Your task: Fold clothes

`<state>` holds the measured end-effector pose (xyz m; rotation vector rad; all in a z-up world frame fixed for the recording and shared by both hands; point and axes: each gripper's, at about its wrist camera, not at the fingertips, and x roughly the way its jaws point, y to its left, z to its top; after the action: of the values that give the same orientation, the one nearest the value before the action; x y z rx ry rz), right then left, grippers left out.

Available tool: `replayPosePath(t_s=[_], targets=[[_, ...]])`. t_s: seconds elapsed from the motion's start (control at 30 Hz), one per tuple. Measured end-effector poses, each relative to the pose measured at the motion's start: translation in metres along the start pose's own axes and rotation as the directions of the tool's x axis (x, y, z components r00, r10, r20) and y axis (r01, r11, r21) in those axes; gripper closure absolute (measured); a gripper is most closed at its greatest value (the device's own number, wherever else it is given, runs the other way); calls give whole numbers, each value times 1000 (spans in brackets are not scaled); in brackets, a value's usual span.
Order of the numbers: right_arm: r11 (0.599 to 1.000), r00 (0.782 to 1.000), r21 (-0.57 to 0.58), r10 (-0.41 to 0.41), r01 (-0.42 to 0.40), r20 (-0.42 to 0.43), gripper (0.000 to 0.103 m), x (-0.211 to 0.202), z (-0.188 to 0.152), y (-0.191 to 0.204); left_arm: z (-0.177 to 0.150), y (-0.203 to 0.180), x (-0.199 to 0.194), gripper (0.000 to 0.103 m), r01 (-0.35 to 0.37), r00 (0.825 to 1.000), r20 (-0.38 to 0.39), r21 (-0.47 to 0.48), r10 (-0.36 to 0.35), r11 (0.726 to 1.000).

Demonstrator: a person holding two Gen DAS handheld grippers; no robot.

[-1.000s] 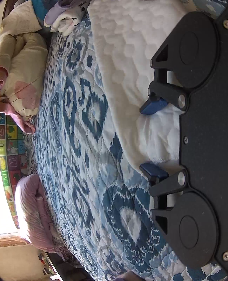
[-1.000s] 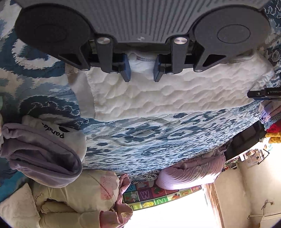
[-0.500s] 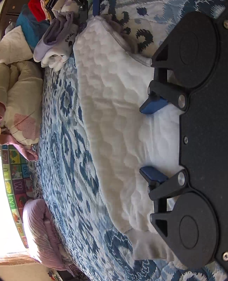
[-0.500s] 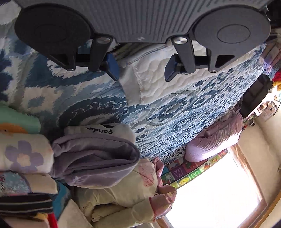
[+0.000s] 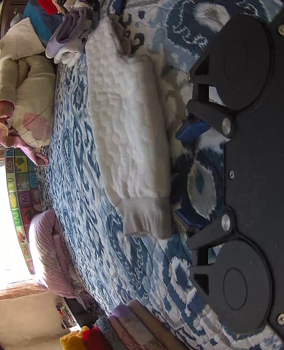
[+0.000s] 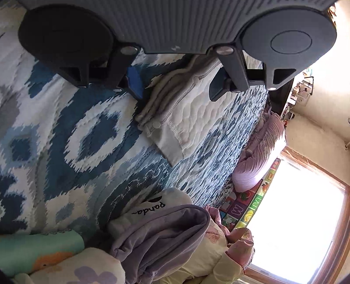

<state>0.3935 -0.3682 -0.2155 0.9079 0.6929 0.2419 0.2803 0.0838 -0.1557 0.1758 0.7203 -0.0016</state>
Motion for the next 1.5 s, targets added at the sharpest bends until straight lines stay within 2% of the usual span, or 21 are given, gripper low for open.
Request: replayPosePath(t_s=[0.1,0.17,0.27,0.37,0.43,0.53,0.6,0.73,0.8,0.9,0.97,1.03,1.1,1.13,1.17,1.23,1.33,1.37,1.4,1.5], targets=[[997,998,48,55,-56,34,38,12,-3,1,-27,9,-10,34,-10,999,-43,-29,9,1000],[995,996,82,56,-61,64,42,18,-3,0,-38,14,-15,32,-5,999,-43,-84,2,996],[978,988,173,95,-115,121,49,24,-2,-10,-49,18,-21,31,0,999,-38,-162,-6,987],[964,981,225,105,-141,164,60,32,-2,-17,-47,14,-22,31,-19,999,-46,-174,12,985],[972,982,206,75,-110,171,81,37,-4,-16,-45,14,-24,31,-25,998,-58,-172,15,985],[967,978,214,100,-139,185,86,36,-5,-19,-44,13,-30,31,-26,997,-72,-170,14,985],[966,977,213,111,-149,180,87,26,-4,-20,-45,11,-37,31,-23,997,-75,-166,11,986],[936,973,293,145,-193,179,87,-16,-4,-37,-52,0,-60,31,-8,998,-66,-165,-3,986],[930,974,314,143,-193,174,87,-40,-7,-47,-54,-6,-72,31,3,998,-60,-165,-13,986],[940,979,297,122,-167,162,87,-74,-24,-56,-51,-13,-95,31,20,999,-33,-168,-26,986],[951,980,272,101,-146,172,87,-98,-31,-63,-42,-14,-110,31,58,998,-3,-211,-60,976],[961,979,246,85,-130,183,87,-120,-36,-70,-29,-13,-121,31,117,993,33,-279,-112,953],[972,978,210,64,-106,199,87,-133,-32,-73,-12,-7,-120,30,184,983,70,-408,-170,894],[977,976,193,53,-95,210,87,-135,-30,-73,-5,-3,-115,28,220,975,88,-480,-203,849],[981,974,177,43,-83,222,87,-137,-27,-73,2,4,-103,26,264,963,108,-569,-248,779],[991,974,124,27,-57,225,87,-137,-24,-69,6,12,-77,26,292,948,124,-700,-292,652],[999,975,50,5,-17,220,87,-135,-24,-64,-1,18,-20,26,304,919,150,-860,-366,410],[999,975,38,0,-9,221,87,-134,-24,-62,-3,18,-8,26,299,915,155,-881,-374,367],[999,975,44,0,-10,222,87,-135,-25,-63,-5,16,4,26,291,917,155,-890,-367,352],[999,974,43,-5,-5,228,87,-135,-26,-63,-3,13,32,26,290,926,175,-896,-334,336]])
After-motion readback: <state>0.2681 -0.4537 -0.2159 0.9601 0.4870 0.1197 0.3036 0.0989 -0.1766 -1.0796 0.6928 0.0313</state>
